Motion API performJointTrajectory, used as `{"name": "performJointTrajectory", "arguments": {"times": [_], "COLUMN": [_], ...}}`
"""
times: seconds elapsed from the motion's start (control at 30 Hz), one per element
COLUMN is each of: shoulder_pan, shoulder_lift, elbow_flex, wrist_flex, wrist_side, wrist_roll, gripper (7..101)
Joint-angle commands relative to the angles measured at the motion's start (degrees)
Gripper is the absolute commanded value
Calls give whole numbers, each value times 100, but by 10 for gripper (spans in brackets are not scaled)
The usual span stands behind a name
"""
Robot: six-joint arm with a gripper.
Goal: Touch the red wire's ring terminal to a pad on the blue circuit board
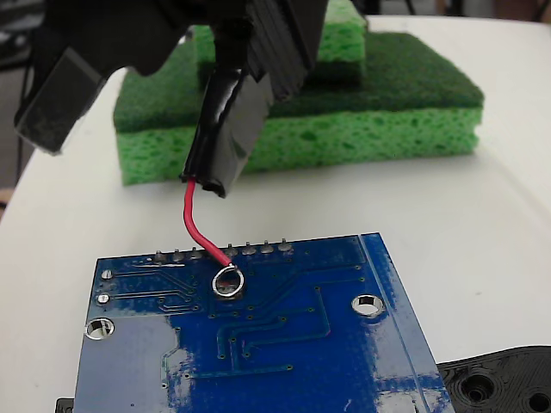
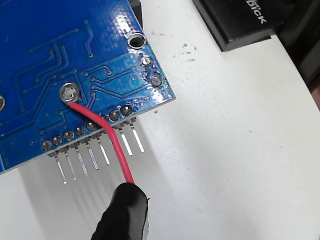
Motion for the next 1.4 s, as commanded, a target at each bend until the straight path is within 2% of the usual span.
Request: {"name": "performJointTrajectory", "arguments": {"times": [0.03, 0.6, 0.77, 1.0, 1.27, 1.4], "shoulder_pan": [0, 0, 26, 211, 439, 659], "shoulder_lift": [18, 35, 536, 1916, 3885, 4772], "elbow_flex": [-26, -35, 79, 747, 1811, 2566], "wrist_flex": [-9, -18, 26, 26, 817, 932], "wrist_side": [-9, -18, -79, -738, -1635, -2101], "wrist_roll": [0, -53, -220, -738, -1222, -1450], "gripper": [1003, 1003, 1003, 1003, 1003, 1003]}}
